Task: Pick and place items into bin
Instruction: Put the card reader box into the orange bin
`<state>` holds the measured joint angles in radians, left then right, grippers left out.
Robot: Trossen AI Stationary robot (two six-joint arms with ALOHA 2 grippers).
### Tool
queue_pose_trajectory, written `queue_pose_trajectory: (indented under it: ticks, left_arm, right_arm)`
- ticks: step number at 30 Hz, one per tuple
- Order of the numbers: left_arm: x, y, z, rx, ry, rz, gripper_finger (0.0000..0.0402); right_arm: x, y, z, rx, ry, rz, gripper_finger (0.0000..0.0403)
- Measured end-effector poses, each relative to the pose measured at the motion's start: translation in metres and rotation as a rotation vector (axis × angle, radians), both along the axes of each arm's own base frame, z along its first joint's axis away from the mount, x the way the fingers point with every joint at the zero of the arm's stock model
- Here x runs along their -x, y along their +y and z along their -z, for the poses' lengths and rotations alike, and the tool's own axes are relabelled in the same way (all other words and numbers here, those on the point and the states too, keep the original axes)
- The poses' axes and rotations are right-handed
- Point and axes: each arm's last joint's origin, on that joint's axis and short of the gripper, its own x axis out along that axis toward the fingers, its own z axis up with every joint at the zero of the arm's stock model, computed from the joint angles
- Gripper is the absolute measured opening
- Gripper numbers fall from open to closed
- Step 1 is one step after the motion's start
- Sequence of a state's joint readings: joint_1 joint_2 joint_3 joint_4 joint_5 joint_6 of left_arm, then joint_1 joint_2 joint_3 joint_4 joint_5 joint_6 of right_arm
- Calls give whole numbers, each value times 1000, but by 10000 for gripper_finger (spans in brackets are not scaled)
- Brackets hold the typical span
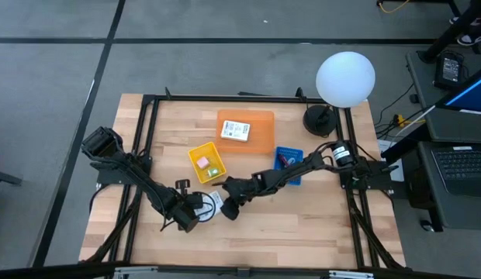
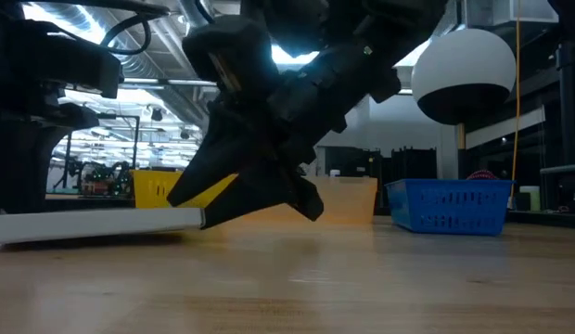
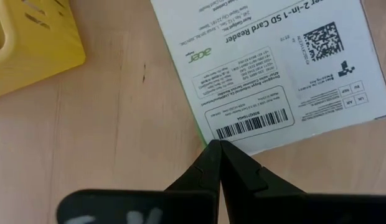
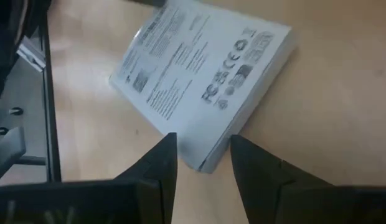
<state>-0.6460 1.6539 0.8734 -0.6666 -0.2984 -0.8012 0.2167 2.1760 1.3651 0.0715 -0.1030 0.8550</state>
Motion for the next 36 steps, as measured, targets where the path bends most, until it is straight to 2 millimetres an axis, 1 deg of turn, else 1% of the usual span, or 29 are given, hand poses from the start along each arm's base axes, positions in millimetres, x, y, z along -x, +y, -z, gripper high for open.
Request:
queue_pose_trajectory:
  ticks: [5, 9, 13, 15, 21, 26, 36]
  left_arm:
    - [0, 0, 0, -1, 2, 2, 3]
    - [1, 0, 0, -1, 4, 4, 3]
    - [1, 0, 0, -1, 5, 5, 3]
    - [1, 0, 0, -2, 6, 5, 3]
    - [1, 0, 0, -2, 6, 4, 3]
    - [1, 0, 0, 8, -6, -46, 3]
    - [-1, -1, 0, 27, -36, -97, 3]
  right_arm:
    - [-1, -14, -9, -17, 4, -18, 129]
    - [4, -21, -19, 15, 40, -15, 129]
    - [7, -21, -17, 23, 77, -17, 129]
    - [8, -17, -17, 22, 75, -29, 129]
    - [8, -13, -16, -66, 80, -114, 129]
    - [8, -13, -16, -65, 82, -113, 129]
    - [7, -24, -15, -59, 93, -84, 129]
